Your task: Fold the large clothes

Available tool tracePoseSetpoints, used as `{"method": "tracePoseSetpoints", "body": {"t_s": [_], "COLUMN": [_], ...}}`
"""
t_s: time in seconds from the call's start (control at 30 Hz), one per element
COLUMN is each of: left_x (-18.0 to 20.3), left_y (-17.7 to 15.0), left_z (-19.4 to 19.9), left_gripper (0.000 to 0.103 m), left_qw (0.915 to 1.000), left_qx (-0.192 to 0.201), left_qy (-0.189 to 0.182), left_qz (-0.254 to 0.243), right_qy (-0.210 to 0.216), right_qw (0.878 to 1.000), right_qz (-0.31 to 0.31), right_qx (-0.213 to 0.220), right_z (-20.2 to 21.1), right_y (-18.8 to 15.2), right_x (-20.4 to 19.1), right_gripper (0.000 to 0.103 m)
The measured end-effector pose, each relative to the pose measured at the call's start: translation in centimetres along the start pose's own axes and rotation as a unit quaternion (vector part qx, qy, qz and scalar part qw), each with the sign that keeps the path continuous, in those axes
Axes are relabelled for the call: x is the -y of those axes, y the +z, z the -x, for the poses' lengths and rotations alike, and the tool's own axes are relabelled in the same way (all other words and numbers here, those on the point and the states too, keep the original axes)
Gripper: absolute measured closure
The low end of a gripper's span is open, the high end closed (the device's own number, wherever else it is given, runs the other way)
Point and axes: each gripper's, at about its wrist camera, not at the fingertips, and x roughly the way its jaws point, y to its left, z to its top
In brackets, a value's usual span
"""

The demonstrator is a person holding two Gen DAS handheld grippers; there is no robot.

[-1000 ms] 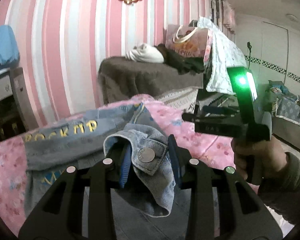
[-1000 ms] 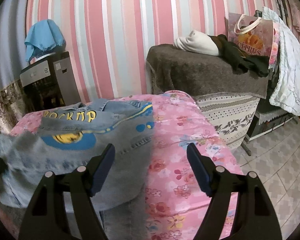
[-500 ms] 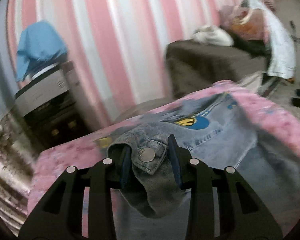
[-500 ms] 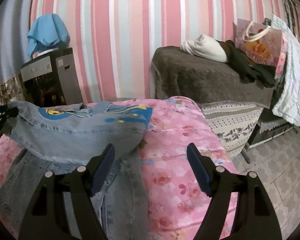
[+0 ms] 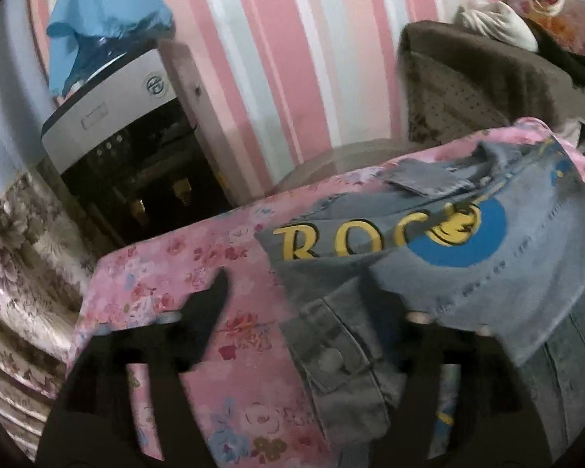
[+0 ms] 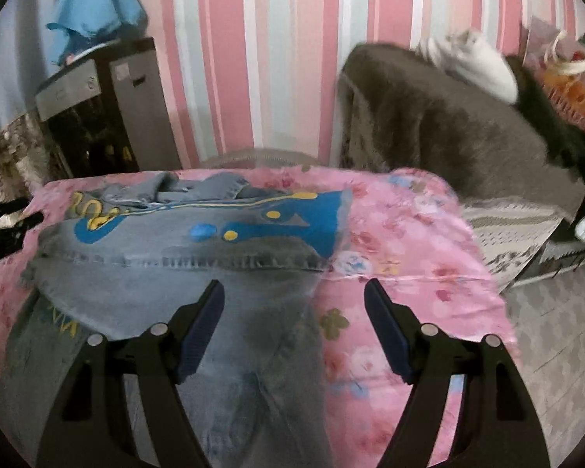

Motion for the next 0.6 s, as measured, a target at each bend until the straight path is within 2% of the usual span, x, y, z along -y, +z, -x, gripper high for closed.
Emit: {"method": "tracePoseSetpoints", "body": {"t_s": [0.13, 0.27, 0.33, 0.37, 0.4, 0.5, 0.57, 0.6], "left_x": [0.3, 0.9, 1.1, 1.1, 1.3, 1.8, 1.9, 1.8], "left_y": [0.0, -0.3, -0.5, -0.6, -0.8, -0.7, -0.3, 0.2], "left_z": [-1.4, -3.6, -5.2, -5.7, -6.2, -6.6, -6.3, -6.0], "left_gripper": [0.008, 0.006, 0.005, 0.005, 0.004, 0.005, 0.018, 0.030], "left_qw": [1.0000, 0.9995, 0.9987, 0.9984, 0.9980, 0.9981, 0.9986, 0.9990], "left_qx": [-0.004, -0.028, -0.050, -0.056, -0.063, -0.062, -0.051, -0.043], "left_qy": [-0.002, 0.007, 0.004, 0.002, -0.002, 0.002, 0.013, 0.016], "left_qz": [-0.002, -0.010, -0.005, -0.003, -0.002, -0.005, -0.005, 0.003], "right_qy": [-0.009, -0.034, -0.023, -0.015, -0.007, 0.007, -0.006, -0.015], "right_qw": [1.000, 0.999, 0.999, 0.998, 0.998, 0.998, 0.999, 0.998], "right_qz": [-0.020, -0.019, -0.032, -0.035, -0.041, -0.051, -0.053, -0.058], "right_qx": [-0.018, -0.027, -0.037, -0.044, -0.045, -0.025, 0.000, 0.014], "right_z": [-3.9, -7.2, -8.6, -9.1, -9.3, -8.0, -6.7, -6.0], "right_y": [0.8, 1.3, 1.5, 1.4, 1.4, 1.7, 2.2, 2.3], "right_x": [-0.4, -0.9, -0.8, -0.7, -0.5, 0.0, 0.7, 1.4], "right_gripper": [0.028, 0.028, 0.040, 0.068, 0.081, 0.091, 0.093, 0.093]}}
